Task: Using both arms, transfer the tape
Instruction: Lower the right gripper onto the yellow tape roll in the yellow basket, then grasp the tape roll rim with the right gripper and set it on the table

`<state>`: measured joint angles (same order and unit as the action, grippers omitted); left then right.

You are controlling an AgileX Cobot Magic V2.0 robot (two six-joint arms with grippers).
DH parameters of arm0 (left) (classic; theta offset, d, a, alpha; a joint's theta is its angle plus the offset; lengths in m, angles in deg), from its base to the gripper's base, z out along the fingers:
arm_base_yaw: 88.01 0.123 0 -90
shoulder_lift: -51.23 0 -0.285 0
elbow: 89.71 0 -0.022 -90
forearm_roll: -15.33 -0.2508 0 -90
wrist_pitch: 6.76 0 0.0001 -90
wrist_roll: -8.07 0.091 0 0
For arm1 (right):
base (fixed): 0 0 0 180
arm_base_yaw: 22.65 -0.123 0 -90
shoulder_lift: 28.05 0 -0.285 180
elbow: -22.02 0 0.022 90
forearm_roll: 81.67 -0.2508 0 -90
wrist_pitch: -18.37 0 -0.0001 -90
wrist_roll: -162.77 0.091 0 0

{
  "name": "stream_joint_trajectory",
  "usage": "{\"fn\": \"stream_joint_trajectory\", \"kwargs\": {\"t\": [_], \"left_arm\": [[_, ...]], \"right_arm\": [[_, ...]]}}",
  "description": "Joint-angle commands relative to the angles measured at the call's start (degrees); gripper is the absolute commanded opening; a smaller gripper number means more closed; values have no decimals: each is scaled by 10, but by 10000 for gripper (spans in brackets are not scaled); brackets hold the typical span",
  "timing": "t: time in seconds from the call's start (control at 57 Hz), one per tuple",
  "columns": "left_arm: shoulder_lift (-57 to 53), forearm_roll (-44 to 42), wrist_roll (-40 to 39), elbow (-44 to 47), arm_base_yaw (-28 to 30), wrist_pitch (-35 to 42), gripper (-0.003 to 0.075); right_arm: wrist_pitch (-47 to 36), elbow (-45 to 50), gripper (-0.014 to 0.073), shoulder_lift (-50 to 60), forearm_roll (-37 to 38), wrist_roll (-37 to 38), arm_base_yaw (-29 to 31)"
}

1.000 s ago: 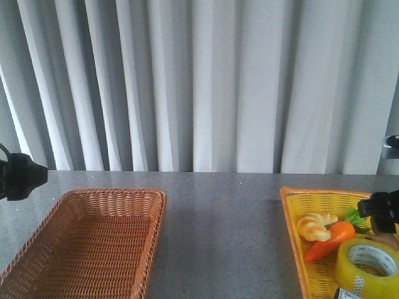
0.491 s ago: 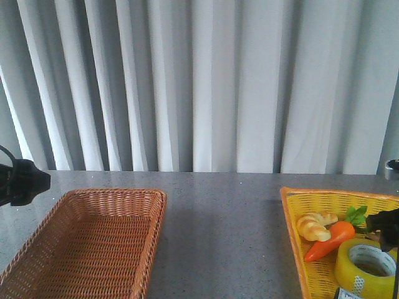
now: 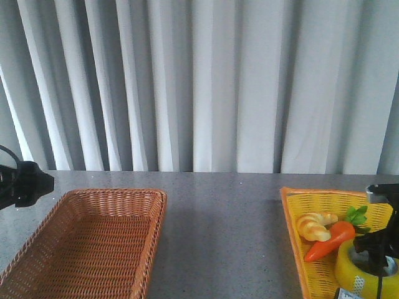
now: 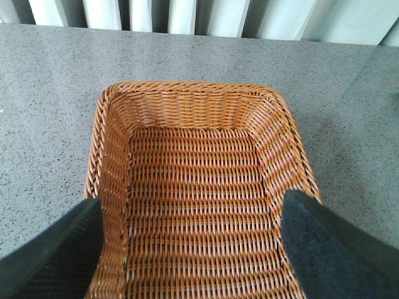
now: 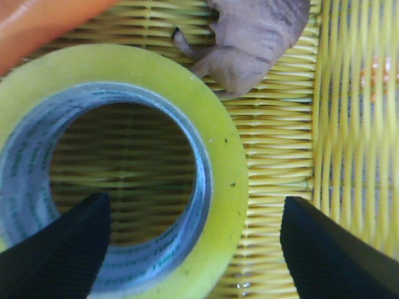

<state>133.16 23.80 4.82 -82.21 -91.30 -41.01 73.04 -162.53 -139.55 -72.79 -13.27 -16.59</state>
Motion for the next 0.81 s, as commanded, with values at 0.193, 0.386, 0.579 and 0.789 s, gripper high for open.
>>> {"fn": "stream_joint_trajectory", "kwargs": {"t": [0.193,0.386,0.579,0.789], "left_arm": [[-13,9,-4,-17,-3,45,555],[-13,9,-4,-17,-3,46,555],[-13,9,-4,-17,-3,46,555],[-13,9,-4,-17,-3,45,555]], "right_arm": [[-19,-48,428,-13,14,-5,5],[-22,-62,129,-21,25,-8,5],[-14,-68,-8,-23,54,-6,5],[9,-107,-4,-3,53,-8,3]]}}
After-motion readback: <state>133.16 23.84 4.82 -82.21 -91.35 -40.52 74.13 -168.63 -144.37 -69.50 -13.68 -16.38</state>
